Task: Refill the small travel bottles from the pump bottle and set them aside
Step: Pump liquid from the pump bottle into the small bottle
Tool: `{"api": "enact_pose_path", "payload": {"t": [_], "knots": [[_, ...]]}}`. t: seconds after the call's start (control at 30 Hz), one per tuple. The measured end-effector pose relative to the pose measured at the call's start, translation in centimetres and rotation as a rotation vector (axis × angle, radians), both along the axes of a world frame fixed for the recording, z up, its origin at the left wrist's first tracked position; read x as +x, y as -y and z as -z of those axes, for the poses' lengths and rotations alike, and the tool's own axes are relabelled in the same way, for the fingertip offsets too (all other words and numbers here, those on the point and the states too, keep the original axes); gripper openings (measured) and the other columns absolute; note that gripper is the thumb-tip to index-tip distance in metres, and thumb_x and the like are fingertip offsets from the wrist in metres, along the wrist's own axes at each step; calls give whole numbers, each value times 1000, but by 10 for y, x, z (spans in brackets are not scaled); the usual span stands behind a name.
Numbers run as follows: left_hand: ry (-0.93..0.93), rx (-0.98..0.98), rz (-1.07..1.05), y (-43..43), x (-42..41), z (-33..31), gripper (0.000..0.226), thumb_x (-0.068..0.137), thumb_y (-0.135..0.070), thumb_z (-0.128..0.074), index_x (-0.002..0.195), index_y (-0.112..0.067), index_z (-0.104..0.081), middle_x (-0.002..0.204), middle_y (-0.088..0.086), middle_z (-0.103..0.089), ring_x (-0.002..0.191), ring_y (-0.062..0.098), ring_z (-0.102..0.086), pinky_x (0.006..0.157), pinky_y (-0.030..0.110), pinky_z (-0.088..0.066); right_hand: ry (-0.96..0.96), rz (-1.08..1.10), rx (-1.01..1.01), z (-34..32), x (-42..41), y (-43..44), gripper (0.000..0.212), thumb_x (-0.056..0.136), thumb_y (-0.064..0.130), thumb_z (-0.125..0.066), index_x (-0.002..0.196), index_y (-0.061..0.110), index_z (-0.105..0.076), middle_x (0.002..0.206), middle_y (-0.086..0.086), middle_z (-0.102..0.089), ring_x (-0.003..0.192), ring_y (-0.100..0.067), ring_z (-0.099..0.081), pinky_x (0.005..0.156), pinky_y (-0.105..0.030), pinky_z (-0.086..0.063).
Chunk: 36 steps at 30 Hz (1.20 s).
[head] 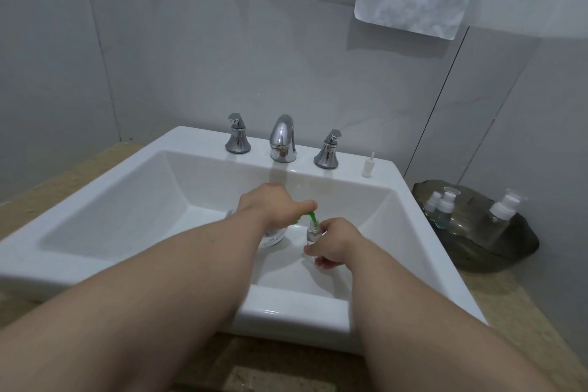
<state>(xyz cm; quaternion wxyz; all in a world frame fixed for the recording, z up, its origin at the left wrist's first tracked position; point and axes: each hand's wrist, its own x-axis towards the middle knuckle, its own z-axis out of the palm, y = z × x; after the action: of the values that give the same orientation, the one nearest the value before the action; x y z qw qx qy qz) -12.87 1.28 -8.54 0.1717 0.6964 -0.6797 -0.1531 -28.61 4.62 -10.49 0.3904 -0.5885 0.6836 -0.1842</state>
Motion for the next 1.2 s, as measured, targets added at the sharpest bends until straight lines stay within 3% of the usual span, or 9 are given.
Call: {"api": "enact_pose_path", "payload": {"t": [0.33,0.53,0.73,0.93,1.07,1.2], "knots": [[-24,-5,-23,0,-1,-3,52,74,-68,-54,73,-20,-75,80,-2,-66,72,15,-60,64,30,-42,-8,-12,-23,0,1,0,24,86,3,-78,87,15,-58,81,-11,-62,67,-30,-63,79,-44,-63],[-13,-7,-10,0,-1,-5,48,77,-64,-56,72,-18,-68,79,-1,-62,79,23,-61,67,31,-43,-14,-36,-19,0,0,0,23,85,4,-80,85,16,-59,83,-11,-64,69,-30,-65,84,-48,-64],[-30,-1,0,1,0,-6,45,79,-61,-57,70,-18,-67,77,-2,-61,69,15,-56,63,30,-41,-15,-52,-15,0,0,1,21,84,5,-81,91,14,-63,83,-11,-66,71,-30,-68,85,-47,-63],[-15,-8,10,2,2,-4,46,79,-62,-57,66,-18,-59,75,-1,-59,70,18,-56,59,29,-37,-4,-57,-3,1,0,1,23,85,4,-81,86,16,-61,82,-9,-65,71,-29,-67,86,-46,-63],[-7,1,9,3,2,-3,49,77,-65,-56,65,-18,-63,75,-2,-61,70,18,-58,59,29,-37,3,-47,9,2,-1,2,20,84,5,-81,93,12,-65,84,-9,-66,72,-29,-69,86,-46,-63],[9,6,16,4,3,3,69,71,-85,-50,74,-20,-74,77,-3,-69,76,17,-65,64,30,-42,2,-9,2,3,-1,4,26,84,5,-81,107,4,-68,81,-9,-66,68,-28,-68,85,-45,-64]]}}
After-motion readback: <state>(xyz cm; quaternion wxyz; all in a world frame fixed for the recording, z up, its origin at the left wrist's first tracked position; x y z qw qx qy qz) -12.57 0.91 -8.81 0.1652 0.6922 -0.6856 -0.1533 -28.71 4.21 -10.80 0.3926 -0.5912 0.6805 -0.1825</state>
